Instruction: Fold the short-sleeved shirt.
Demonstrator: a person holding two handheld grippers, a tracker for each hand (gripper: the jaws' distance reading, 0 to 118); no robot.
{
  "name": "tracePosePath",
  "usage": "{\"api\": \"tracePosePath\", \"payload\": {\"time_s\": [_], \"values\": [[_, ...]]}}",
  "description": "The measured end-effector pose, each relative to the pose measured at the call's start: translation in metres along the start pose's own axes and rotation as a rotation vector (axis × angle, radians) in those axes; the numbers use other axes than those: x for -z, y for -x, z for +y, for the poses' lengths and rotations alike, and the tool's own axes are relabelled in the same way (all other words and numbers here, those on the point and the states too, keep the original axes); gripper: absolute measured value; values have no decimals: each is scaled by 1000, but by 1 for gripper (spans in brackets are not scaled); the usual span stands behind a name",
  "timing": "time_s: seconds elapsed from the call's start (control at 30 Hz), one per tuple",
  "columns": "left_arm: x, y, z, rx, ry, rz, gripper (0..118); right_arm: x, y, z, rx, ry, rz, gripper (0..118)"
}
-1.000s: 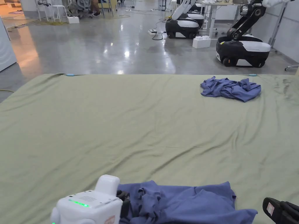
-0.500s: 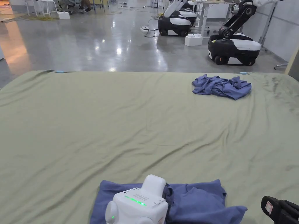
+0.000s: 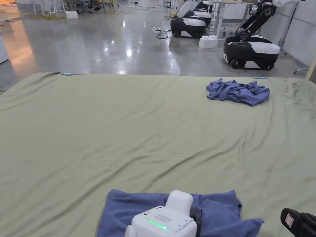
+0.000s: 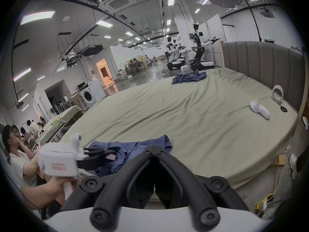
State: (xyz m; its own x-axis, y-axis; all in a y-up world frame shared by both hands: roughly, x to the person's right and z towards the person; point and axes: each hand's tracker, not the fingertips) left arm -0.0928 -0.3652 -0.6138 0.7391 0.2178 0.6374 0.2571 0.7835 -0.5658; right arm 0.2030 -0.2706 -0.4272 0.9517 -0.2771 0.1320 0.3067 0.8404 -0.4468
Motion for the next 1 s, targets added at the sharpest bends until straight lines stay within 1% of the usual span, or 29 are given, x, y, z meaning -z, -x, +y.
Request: {"api": "tracePosePath", "payload": {"time_s": [0.1,0.17,0.3,0.37,0.47,0.53,0.6,0.63,0.67,0.7,0.73,0.77,0.8,0.83,0.87,0.9,0.97,1.0], "values": [[-38,27,18,12,-69,23,0,0,3,0,-2,-1,12,2],[-66,53,30,-14,-104,22,0,-1,3,0,-8,-2,14,2],[-119,116,42,-155,-146,-53,0,0,1,-1,-7,-1,15,2],[-136,147,39,-258,-161,-154,0,1,0,-1,-4,3,15,2],[-151,184,25,-360,-139,-240,0,3,0,-2,6,2,19,2],[-155,198,14,-423,-138,-249,0,5,1,-3,12,2,24,2],[-159,202,9,-446,-140,-216,0,7,6,-1,7,3,29,2],[-159,205,7,-447,-137,-226,5,7,8,0,4,3,35,2],[-156,211,2,-504,-137,-249,28,7,11,1,-1,3,41,2],[-153,216,-2,-565,-140,-300,68,7,13,3,-9,2,47,2],[-150,214,-5,-598,-158,-330,118,8,15,4,-18,4,54,2],[-145,216,-8,-629,-161,-377,118,9,16,6,-27,10,60,2],[-138,220,-10,-619,-119,-448,118,10,18,7,-38,19,67,2],[-142,225,-11,-658,-140,-452,118,10,19,8,-48,22,71,2],[-143,220,-12,-661,-113,-401,118,11,22,9,-61,30,76,2],[-145,221,-11,-632,-54,-328,118,13,25,9,-77,38,71,2],[-141,225,-12,-572,-28,-327,118,18,36,10,-119,40,68,2],[-138,240,-15,-586,-31,-320,118,22,43,11,-129,49,85,2]]}}
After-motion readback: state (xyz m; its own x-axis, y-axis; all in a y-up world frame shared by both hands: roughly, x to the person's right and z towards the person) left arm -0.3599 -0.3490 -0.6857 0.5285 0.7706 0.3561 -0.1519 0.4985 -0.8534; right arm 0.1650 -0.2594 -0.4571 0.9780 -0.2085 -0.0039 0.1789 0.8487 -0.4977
